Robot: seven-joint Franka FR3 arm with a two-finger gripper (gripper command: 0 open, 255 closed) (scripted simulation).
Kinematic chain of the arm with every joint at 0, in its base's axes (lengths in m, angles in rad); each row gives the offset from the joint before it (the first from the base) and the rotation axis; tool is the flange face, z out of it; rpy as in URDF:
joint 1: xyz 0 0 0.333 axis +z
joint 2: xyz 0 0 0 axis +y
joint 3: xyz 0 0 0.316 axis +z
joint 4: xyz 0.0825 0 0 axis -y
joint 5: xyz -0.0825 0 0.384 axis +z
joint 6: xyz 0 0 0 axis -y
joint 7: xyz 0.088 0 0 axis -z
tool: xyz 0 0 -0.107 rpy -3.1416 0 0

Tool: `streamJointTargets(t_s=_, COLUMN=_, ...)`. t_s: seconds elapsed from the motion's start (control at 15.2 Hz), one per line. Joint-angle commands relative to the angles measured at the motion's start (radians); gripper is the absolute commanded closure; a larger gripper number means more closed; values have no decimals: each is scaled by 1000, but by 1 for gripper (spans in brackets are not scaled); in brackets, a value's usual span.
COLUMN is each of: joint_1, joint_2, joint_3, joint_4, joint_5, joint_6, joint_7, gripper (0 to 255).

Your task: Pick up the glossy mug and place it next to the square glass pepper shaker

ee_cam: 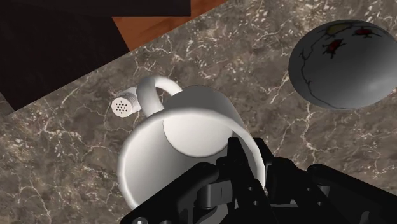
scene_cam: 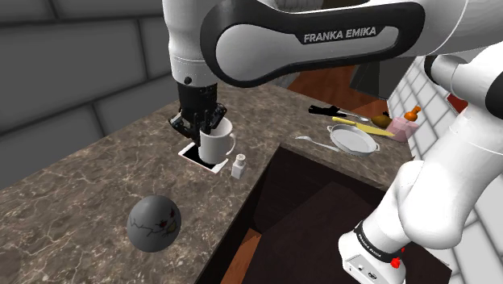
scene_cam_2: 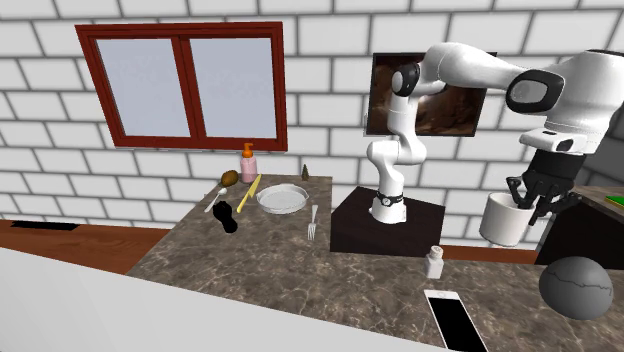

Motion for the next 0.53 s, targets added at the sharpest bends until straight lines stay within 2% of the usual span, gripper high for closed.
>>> streamJointTargets(t_s=0.0, joint_1=17, joint_2=35, joint_3=11, joint_4=30, joint_5=-15, joint_6=0, joint_7=32, gripper=255)
streamJointTargets(t_s=0.46, joint_1=16, joint_2=45, joint_3=9, joint_4=-52, joint_5=-22, joint_6=90, joint_7=43, gripper=255)
